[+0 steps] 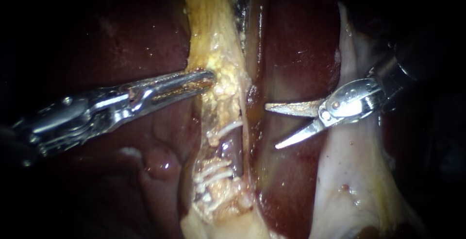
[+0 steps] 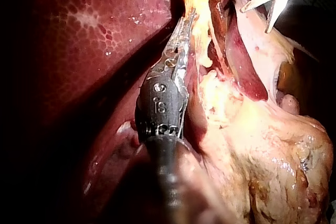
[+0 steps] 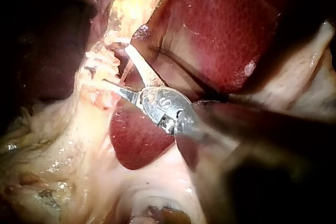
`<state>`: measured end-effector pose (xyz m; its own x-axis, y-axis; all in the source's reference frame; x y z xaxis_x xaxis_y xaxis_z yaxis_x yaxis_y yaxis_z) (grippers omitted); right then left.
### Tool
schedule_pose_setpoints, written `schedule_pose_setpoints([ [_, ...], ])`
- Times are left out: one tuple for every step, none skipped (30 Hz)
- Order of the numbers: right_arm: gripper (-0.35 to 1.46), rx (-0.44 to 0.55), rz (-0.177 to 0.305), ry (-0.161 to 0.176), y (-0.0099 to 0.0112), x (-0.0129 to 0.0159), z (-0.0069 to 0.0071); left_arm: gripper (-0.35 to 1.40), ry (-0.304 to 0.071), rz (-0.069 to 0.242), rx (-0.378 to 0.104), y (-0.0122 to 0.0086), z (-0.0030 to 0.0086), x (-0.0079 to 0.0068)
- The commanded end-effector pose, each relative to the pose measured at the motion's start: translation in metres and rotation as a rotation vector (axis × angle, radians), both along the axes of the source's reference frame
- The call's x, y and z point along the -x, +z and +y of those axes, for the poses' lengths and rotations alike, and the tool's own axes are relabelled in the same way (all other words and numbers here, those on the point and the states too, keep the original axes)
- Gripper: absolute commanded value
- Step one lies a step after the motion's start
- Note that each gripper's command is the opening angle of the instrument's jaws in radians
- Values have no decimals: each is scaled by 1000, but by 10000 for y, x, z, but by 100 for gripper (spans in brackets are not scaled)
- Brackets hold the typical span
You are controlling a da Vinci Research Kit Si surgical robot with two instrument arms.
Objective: Go back from the cut left tube
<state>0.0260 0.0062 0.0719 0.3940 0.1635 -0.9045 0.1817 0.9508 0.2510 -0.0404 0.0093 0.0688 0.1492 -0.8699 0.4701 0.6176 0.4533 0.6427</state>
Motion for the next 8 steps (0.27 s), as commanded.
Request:
schedule_pose_setpoints([
  [128, 0, 0, 0, 0, 0, 0, -35, 0, 1, -1, 0, 0, 0],
  [128, 0, 0, 0, 0, 0, 0, -35, 0, 1, -1, 0, 0, 0],
  [128, 0, 0, 0, 0, 0, 0, -35, 0, 1, -1, 0, 0, 0],
  [128, 0, 0, 0, 0, 0, 0, -35, 0, 1, -1, 0, 0, 0],
  [128, 0, 0, 0, 0, 0, 0, -35, 0, 1, -1, -1, 0, 0],
  [128, 0, 0, 0, 0, 0, 0, -35, 0, 1, -1, -1, 0, 0],
  [128, 0, 0, 0, 0, 0, 0, -35, 0, 1, -1, -1, 0, 0],
  [128, 0, 0, 0, 0, 0, 0, -35, 0, 1, -1, -1, 0, 0],
])
